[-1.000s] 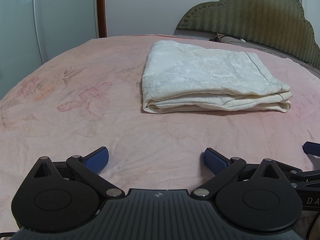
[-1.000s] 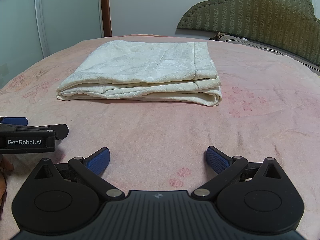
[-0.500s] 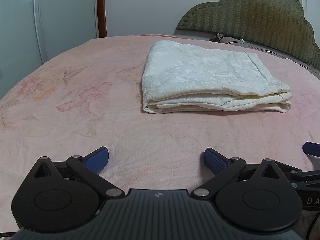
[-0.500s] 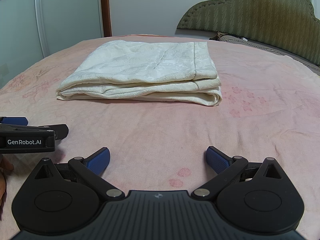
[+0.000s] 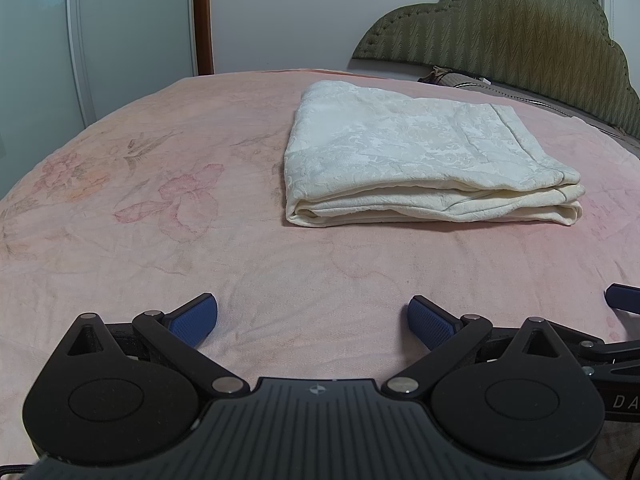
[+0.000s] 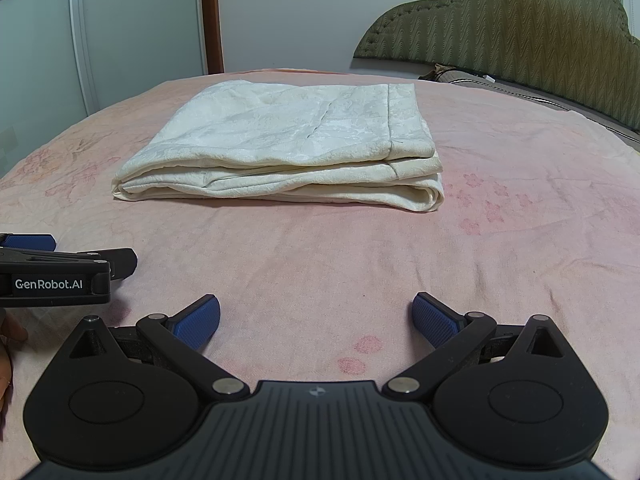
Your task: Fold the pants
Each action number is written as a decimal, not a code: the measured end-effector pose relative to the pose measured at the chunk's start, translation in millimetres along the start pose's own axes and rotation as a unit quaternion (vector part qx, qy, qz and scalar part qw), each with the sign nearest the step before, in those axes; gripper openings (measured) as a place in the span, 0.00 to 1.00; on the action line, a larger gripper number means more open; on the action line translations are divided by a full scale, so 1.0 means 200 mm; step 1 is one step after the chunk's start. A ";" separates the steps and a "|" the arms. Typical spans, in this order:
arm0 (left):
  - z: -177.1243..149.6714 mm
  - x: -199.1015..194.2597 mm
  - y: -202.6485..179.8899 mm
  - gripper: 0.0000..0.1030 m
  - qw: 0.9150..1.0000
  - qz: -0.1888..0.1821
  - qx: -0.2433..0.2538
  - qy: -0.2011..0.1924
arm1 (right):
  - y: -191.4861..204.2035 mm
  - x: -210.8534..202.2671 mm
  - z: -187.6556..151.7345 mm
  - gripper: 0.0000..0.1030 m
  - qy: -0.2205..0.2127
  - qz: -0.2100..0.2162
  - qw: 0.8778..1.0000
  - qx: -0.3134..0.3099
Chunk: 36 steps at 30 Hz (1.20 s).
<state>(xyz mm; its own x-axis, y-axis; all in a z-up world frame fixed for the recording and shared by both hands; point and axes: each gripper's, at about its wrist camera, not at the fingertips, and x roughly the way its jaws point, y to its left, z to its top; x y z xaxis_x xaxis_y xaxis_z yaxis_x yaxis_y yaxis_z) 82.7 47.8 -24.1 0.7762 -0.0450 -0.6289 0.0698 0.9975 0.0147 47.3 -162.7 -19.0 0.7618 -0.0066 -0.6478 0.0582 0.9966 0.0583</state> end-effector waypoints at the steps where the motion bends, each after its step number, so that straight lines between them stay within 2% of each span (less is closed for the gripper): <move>1: 0.00 0.00 0.00 1.00 1.000 0.000 0.000 0.000 | 0.00 0.00 0.00 1.00 0.000 0.000 1.000 0.000; 16: 0.03 -0.04 0.00 0.98 1.000 0.005 0.000 -0.005 | -0.01 0.00 0.00 1.00 0.000 0.002 1.000 0.005; 20: 0.05 -0.07 0.01 0.99 1.000 0.008 0.006 -0.019 | -0.01 -0.01 0.03 1.00 0.013 -0.006 0.998 0.054; 23: 0.08 -0.07 0.01 0.99 0.999 0.026 0.017 -0.022 | 0.00 -0.02 0.05 1.00 0.015 0.006 0.997 0.069; 36: 0.08 -0.03 -0.02 0.99 0.998 0.037 0.041 -0.019 | 0.04 0.00 0.05 1.00 -0.005 -0.018 0.999 0.028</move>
<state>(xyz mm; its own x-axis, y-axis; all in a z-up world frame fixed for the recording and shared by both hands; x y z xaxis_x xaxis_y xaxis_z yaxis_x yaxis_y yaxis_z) 88.3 43.5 -7.2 0.8047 0.0257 -0.5932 0.0609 0.9902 0.1255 55.0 -155.8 -11.5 0.7650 -0.0441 -0.6425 0.1216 0.9896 0.0768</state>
